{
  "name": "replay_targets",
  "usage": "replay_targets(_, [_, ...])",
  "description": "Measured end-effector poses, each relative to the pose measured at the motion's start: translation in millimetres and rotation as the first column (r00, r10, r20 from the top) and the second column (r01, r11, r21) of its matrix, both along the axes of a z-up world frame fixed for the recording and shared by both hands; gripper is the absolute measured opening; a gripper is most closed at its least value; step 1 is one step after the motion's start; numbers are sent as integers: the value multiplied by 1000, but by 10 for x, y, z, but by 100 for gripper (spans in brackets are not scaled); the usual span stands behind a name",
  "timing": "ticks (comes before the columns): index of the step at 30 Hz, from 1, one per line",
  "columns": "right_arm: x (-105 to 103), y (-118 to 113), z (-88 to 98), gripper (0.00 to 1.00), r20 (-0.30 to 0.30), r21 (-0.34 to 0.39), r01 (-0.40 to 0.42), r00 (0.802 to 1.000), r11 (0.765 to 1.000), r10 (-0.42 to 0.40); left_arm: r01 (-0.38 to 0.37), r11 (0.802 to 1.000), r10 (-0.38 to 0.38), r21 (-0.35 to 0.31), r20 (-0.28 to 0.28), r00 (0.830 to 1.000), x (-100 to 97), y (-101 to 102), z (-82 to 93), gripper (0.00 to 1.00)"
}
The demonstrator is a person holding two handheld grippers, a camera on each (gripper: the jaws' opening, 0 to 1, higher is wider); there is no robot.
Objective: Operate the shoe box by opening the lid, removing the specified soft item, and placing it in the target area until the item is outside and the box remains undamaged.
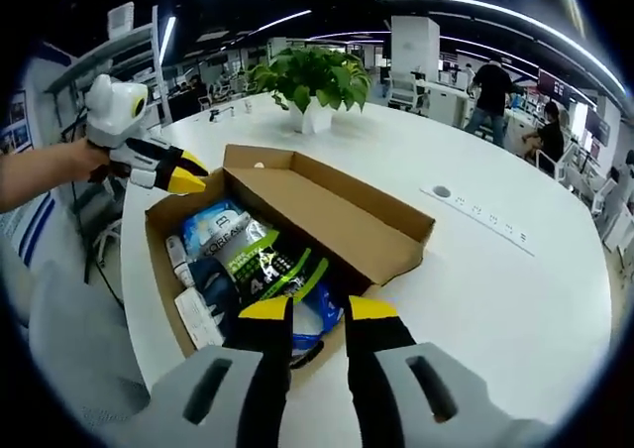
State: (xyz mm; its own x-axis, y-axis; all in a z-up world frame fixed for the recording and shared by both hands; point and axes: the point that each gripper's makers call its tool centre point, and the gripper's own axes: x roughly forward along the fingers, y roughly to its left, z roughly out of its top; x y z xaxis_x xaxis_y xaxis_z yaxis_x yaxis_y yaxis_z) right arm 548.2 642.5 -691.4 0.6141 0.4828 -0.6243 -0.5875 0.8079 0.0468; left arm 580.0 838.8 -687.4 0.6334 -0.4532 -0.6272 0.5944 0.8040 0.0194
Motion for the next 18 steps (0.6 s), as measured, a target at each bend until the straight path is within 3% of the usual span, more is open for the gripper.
replay_targets(18, [-10,261,-224,22,-106,-77,-67,993,995,59,72,997,-71,4,-99,993,-255,-121,-291,21])
